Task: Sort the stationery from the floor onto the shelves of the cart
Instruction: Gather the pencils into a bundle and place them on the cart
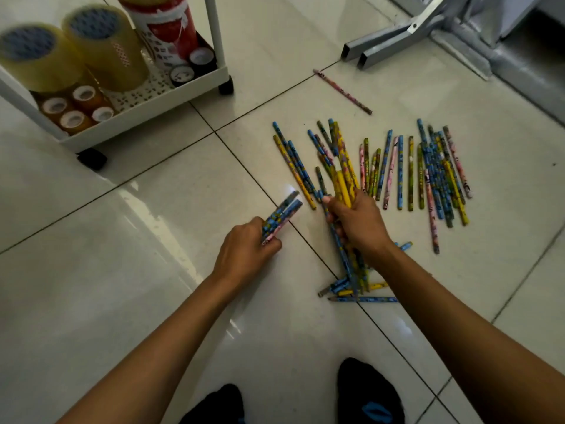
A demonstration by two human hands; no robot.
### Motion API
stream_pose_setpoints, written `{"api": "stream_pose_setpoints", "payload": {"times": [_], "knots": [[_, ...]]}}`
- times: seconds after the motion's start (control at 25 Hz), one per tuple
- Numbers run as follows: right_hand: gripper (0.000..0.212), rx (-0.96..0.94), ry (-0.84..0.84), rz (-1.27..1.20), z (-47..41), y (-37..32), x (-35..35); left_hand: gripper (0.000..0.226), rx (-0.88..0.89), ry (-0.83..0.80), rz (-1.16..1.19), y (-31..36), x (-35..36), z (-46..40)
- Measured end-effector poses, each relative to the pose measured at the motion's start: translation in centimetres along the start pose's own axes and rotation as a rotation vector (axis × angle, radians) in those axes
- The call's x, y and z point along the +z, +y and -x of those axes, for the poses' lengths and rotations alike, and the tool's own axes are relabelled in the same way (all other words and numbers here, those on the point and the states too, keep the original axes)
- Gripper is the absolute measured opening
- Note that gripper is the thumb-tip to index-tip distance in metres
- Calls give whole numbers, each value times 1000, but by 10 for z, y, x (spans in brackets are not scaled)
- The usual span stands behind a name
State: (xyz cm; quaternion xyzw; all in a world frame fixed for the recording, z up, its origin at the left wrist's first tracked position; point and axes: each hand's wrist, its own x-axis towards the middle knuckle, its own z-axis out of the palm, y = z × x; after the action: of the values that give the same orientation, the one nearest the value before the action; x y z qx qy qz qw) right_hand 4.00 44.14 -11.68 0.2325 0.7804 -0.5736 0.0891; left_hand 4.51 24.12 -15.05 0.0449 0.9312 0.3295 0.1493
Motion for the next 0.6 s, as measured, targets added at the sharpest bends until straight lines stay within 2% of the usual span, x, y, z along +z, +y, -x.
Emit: {"api": "stream_pose_setpoints", "payload": {"times": [0.08, 0.16, 0.28, 0.36, 0.6], "knots": [[17, 12, 85, 131, -1, 7, -13, 24, -99, 43, 179, 6, -2, -2], [26, 45, 124, 281, -3, 16, -22, 17, -175, 82, 314, 13, 0, -7], [38, 30, 103, 576, 0, 23, -21, 19, -221, 115, 487, 29, 7, -13], [41, -21, 71, 727, 0, 28, -16, 22, -240, 146, 520, 38, 12, -16], [27, 9, 29, 735, -7, 26, -12, 24, -279, 131, 515, 53, 24, -21]]}}
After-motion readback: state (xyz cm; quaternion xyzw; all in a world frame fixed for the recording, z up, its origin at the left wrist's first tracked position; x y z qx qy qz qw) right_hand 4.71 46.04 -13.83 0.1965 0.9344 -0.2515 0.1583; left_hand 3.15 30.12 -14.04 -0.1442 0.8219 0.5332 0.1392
